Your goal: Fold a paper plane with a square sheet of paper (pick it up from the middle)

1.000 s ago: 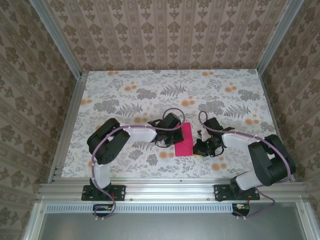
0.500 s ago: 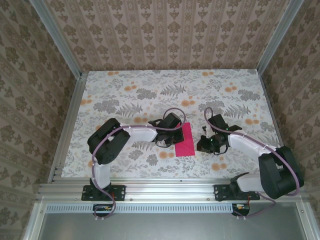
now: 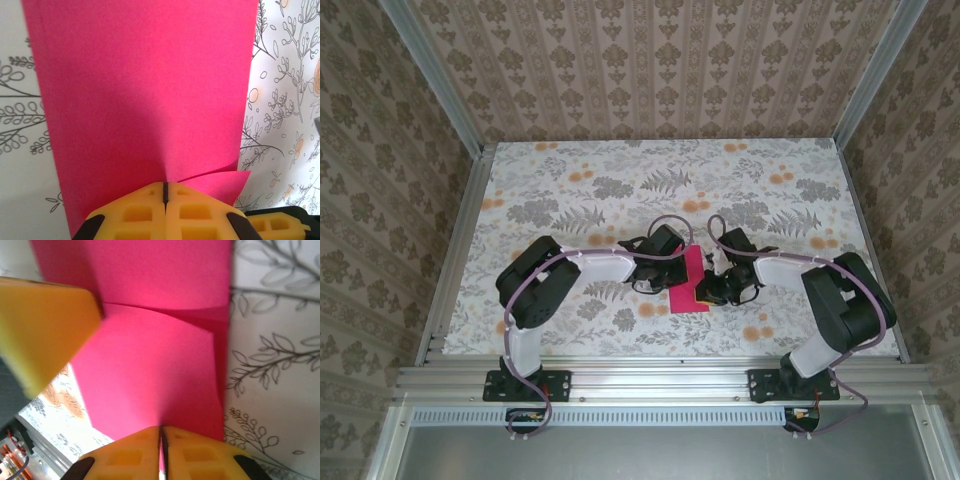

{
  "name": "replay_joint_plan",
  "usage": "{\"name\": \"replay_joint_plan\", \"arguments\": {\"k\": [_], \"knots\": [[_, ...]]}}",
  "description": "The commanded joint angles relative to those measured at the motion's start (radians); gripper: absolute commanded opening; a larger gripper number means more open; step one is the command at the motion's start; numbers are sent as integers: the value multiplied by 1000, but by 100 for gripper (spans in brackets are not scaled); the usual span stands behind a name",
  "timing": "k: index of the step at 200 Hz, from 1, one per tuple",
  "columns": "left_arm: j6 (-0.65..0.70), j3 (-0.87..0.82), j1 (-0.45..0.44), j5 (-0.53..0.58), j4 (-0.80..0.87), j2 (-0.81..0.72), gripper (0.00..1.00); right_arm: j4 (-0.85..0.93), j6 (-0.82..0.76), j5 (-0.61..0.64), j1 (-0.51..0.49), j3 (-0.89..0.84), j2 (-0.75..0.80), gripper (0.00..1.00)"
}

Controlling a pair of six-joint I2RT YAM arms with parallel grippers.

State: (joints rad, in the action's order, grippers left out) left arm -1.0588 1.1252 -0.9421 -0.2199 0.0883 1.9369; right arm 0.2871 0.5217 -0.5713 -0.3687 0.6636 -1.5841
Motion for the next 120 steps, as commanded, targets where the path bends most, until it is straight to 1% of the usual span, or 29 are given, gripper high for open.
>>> {"name": "replay_joint_plan", "arguments": {"k": [1, 38, 51, 61, 94, 120], "knots": [[39, 17, 2, 31, 91, 7, 6, -25, 24, 54, -4, -54, -29, 12], [97, 63, 10, 27, 149, -65, 12, -84, 69, 56, -5, -97, -21, 11], [94, 59, 10, 31, 142, -95, 17, -103, 86, 53, -6, -100, -16, 11], [84, 46, 11, 30, 128, -114, 17, -108, 94, 56, -5, -99, -13, 11], [31, -13, 3, -18, 23, -124, 16, -134, 122, 59, -6, -99, -12, 11], [-13, -35, -8, -56, -60, -77, 10, -143, 133, 65, -6, -104, -5, 11]]}}
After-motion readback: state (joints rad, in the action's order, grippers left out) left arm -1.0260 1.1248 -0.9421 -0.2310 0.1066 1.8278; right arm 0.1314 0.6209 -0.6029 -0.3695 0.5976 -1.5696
